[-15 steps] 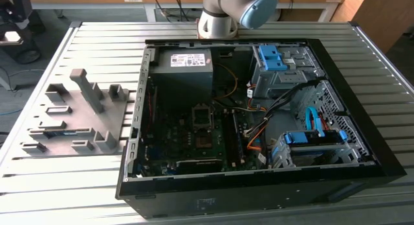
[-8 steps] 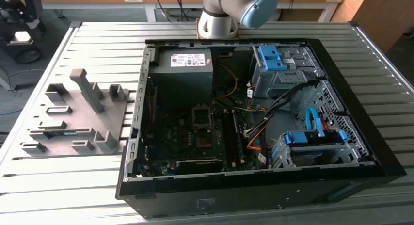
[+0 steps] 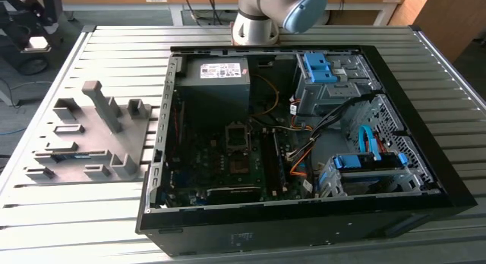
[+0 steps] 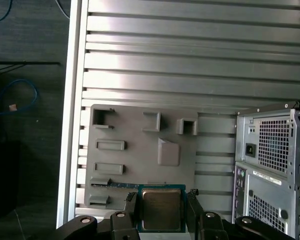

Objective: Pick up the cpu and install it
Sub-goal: 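Pick up the cpu and move it towards the insertion slot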

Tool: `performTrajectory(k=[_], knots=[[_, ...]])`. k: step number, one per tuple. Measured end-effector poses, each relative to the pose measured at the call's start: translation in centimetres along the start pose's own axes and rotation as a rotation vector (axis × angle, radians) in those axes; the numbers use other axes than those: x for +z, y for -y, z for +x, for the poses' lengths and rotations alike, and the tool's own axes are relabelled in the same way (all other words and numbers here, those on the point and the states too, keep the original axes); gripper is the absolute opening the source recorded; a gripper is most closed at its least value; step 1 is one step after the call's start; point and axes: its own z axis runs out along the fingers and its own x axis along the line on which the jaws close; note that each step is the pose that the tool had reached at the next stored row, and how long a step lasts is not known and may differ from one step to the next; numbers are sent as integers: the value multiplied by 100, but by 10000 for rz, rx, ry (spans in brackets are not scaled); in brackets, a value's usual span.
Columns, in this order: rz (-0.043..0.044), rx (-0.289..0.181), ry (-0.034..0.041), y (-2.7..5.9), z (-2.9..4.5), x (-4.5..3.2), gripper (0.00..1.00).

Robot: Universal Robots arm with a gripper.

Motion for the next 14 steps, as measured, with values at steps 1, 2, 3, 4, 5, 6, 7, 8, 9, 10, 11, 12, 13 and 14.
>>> performTrajectory(k=[1, 2, 3, 4, 5, 6, 7, 8, 9, 10, 11, 12, 13, 14], knots=[[0, 0, 0, 1, -20, 0, 47], [-1, 0, 1, 1, -39, 1, 47], [-1, 0, 1, 2, -59, 1, 47], [-1, 0, 1, 3, -80, 1, 47], [-1, 0, 1, 4, -101, 1, 47], [-1, 0, 1, 4, -123, 2, 47], [-1, 0, 1, 5, -144, 1, 47], [0, 0, 0, 6, -166, 1, 47], [0, 0, 0, 7, -188, 2, 47], [0, 0, 0, 8, -210, 2, 47], [-1, 0, 0, 8, -231, 2, 47], [-1, 1, 1, 9, -254, 2, 47], [-1, 0, 1, 10, -276, 3, 47], [-1, 0, 0, 11, -298, 3, 47]])
